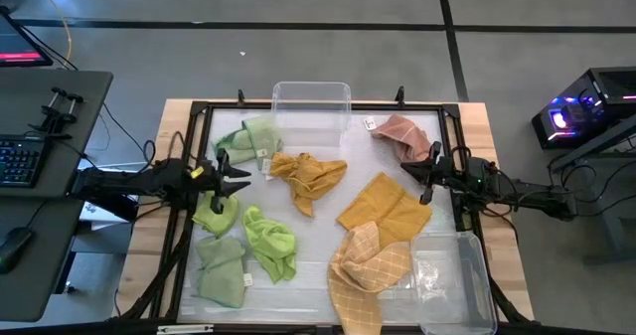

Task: Sort towels by color in basket
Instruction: Put the left yellow towel into the top transparent bin

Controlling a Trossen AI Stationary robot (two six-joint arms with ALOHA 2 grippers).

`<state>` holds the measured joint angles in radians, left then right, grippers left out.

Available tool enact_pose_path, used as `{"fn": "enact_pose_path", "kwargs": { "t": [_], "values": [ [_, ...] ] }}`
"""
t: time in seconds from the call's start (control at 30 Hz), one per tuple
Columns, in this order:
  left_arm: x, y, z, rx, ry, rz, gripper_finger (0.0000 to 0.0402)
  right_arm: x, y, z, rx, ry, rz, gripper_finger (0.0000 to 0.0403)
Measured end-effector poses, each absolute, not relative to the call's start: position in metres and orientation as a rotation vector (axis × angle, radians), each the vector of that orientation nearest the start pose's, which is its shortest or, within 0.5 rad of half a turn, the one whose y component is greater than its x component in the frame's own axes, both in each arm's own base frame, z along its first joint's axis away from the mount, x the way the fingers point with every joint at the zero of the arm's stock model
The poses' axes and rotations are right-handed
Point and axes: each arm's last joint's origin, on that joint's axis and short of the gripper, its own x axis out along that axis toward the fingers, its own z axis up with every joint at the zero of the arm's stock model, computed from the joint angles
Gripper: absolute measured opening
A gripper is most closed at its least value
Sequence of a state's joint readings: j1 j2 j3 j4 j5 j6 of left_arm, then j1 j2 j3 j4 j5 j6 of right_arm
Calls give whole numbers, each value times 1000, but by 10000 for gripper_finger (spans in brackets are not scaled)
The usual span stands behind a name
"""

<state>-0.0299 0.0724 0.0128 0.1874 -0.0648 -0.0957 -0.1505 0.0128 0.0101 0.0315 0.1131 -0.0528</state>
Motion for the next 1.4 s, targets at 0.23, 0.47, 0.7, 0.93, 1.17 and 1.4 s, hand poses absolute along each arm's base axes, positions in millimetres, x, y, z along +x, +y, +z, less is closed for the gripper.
{"fn": "enact_pose_path", "kwargs": {
  "t": [0.23, 0.47, 0.7, 0.93, 1.17, 1.4],
  "values": [
    [108, -4, 196, -97, -277, 19, 106, 96, -18, 169, -53, -22, -264, 2],
    [137, -6, 175, -71, -88, 241, 106, 96, -18, 169, -53, -22, -264, 2],
    [171, -8, 158, -21, 152, 385, 126, 96, -18, 169, -53, -22, -264, 2],
    [226, 0, 154, -12, 282, 420, 208, 96, -18, 169, -53, -22, -264, 2],
    [281, 22, 131, -67, 388, 539, 255, 96, -18, 169, -53, -22, -265, 2],
    [315, 30, 89, -65, 644, 494, 211, 96, -18, 169, -53, -22, -265, 2]
  ]
}}
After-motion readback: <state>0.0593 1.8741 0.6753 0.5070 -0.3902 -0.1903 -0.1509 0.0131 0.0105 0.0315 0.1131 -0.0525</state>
